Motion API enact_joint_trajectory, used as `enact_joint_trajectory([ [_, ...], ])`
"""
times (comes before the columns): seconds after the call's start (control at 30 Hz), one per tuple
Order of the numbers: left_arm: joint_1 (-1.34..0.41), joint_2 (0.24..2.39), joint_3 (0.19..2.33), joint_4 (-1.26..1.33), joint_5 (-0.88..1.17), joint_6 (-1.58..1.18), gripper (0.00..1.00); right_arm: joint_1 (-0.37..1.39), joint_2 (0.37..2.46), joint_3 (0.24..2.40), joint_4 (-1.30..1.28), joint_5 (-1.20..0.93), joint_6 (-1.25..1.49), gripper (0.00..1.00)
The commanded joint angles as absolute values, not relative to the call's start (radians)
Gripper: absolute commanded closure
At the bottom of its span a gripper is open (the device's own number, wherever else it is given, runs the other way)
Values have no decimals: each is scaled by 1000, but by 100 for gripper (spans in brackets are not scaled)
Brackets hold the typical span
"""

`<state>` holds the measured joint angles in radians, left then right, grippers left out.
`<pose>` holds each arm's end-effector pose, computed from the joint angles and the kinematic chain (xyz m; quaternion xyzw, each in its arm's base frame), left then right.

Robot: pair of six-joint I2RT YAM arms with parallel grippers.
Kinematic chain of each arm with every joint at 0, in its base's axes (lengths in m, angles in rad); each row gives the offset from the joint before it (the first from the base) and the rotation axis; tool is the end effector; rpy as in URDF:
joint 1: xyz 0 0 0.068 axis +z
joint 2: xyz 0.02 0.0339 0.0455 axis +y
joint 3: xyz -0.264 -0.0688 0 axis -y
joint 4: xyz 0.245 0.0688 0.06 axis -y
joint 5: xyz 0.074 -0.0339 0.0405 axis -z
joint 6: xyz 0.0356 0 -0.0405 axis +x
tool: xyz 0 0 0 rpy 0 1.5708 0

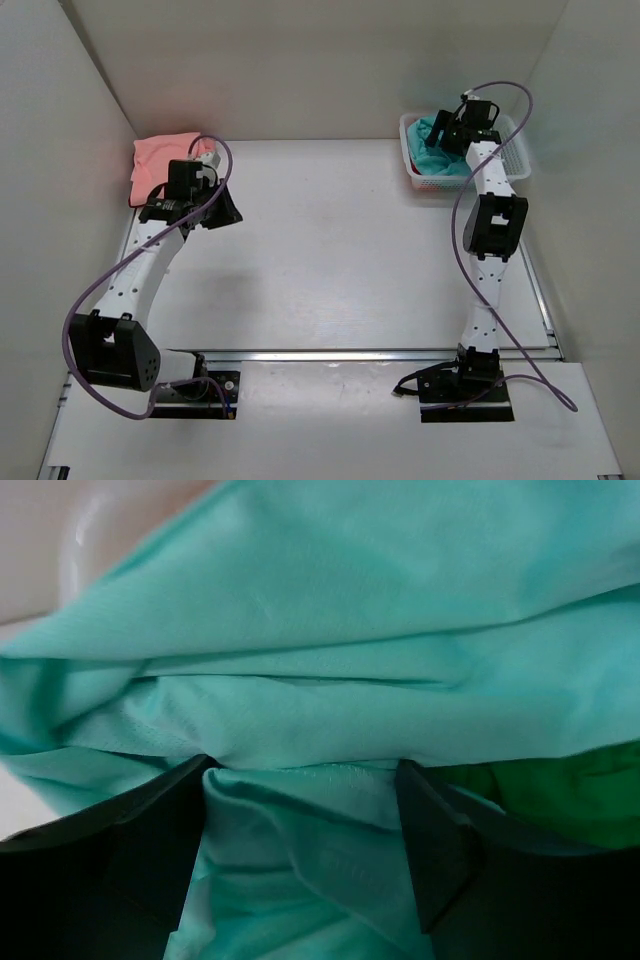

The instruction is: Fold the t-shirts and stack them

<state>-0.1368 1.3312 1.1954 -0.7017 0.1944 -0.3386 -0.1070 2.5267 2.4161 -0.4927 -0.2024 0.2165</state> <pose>0.2776 -0.0452 0.3153 -0.0590 0.9279 -0.1721 0.3254 0.5729 -0.0543 0.2366 0.0955 0.8768 0.1146 0.4571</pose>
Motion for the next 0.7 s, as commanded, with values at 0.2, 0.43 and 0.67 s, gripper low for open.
enact_joint_trajectory([
  [0.2, -187, 1348, 1285, -575, 264, -319, 100, -124, 2487, 2527, -434, -259, 227, 100],
  [0.43, -305, 1330, 1304, -614, 170, -281, 100, -86, 2081, 2358, -49, -242, 259, 100],
  [0.67, -330, 1312, 1259, -598, 164, -324, 100, 72, 1697, 2116, 320, -351, 303, 99],
])
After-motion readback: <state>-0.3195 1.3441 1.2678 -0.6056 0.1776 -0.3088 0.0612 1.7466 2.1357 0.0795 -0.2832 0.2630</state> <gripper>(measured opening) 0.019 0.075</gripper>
